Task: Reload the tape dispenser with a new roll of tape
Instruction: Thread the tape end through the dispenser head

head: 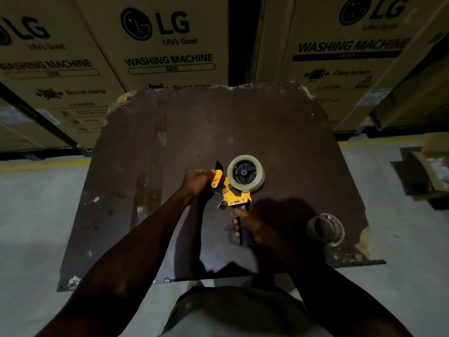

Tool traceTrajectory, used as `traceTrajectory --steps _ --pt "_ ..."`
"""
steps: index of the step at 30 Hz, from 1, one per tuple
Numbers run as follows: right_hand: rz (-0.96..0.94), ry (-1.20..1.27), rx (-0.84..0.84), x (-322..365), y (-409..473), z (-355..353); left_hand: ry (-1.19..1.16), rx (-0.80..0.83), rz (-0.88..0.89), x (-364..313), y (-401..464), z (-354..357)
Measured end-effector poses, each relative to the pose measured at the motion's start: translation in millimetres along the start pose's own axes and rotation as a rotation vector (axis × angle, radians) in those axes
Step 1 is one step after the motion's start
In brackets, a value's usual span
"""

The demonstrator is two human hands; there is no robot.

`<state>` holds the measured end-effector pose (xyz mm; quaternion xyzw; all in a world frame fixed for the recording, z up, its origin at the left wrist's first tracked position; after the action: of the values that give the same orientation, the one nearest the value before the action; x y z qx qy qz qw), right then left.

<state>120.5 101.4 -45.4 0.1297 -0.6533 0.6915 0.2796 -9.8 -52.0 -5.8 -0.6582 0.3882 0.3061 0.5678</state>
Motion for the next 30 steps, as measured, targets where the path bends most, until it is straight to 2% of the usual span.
traceTrajectory --steps 8,12,16,22,25,30 --pt "-0.229 -0.088 -0.189 -1 -8 -16 -0.280 0.082 -0.133 -7 8 12" --pt "-0.280 -0.102 -0.251 -5 -12 -21 -0.292 0.110 -0.183 -2 6 19" --pt "-0.255 -0.102 -0.250 -9 -17 -24 -0.265 0.060 -0.187 -2 0 22" --pt "-0.150 -0.032 -0.149 -12 -18 -24 -0.183 -0.062 -0.131 -5 -2 15" --pt "-0.078 0.013 -0.092 -13 -18 -23 -0.168 -0.044 -0.155 -8 -4 15" --pt "-0.020 0.029 -0.042 -9 -20 -25 -0.155 0.091 -0.211 -9 -7 16"
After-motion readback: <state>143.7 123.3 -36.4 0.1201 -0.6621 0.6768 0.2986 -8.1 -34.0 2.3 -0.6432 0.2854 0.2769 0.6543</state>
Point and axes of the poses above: each hand's wrist, its own y-axis towards the middle knuckle, its own z-axis out of the palm, x = y × z, the point moved 4 cm from there along y, towards the middle knuckle, and after that the axes turned 4 degrees about -x, right-handed, at the moved point
